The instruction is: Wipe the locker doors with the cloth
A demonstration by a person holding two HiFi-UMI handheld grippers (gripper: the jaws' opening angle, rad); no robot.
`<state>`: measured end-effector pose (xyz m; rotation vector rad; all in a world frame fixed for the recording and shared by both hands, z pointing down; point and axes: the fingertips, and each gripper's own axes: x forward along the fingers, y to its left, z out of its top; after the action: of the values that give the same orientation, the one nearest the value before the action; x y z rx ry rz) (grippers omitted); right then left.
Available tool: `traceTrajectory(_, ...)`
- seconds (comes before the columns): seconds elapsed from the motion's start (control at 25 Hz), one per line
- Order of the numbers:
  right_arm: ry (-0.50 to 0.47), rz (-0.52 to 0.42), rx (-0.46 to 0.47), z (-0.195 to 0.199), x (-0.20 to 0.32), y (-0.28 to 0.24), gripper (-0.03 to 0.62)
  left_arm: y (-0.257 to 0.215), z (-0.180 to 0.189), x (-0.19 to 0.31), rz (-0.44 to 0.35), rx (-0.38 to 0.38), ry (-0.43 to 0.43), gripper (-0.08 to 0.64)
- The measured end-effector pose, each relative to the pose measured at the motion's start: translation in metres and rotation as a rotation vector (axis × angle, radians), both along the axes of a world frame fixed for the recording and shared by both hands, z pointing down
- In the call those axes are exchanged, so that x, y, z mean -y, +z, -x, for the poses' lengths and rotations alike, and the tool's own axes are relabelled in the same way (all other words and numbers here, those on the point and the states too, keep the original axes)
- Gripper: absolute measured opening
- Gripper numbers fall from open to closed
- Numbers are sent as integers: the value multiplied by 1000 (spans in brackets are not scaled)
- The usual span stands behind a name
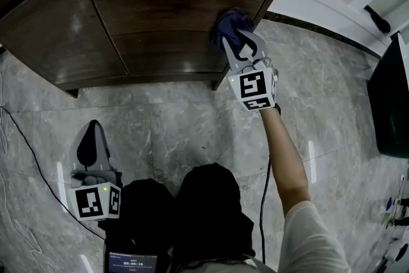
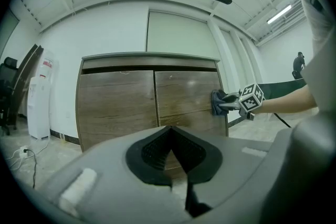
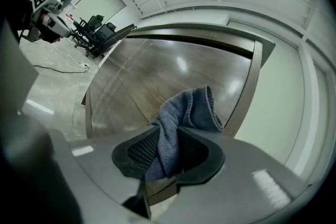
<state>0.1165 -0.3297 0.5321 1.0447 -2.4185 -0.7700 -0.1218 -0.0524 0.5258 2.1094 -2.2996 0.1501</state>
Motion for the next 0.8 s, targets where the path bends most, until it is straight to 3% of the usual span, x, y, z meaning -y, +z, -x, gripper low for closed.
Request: traceTrajectory(0.8, -16, 233, -89, 7, -7, 146, 103, 16, 3, 0, 38, 0, -22, 3)
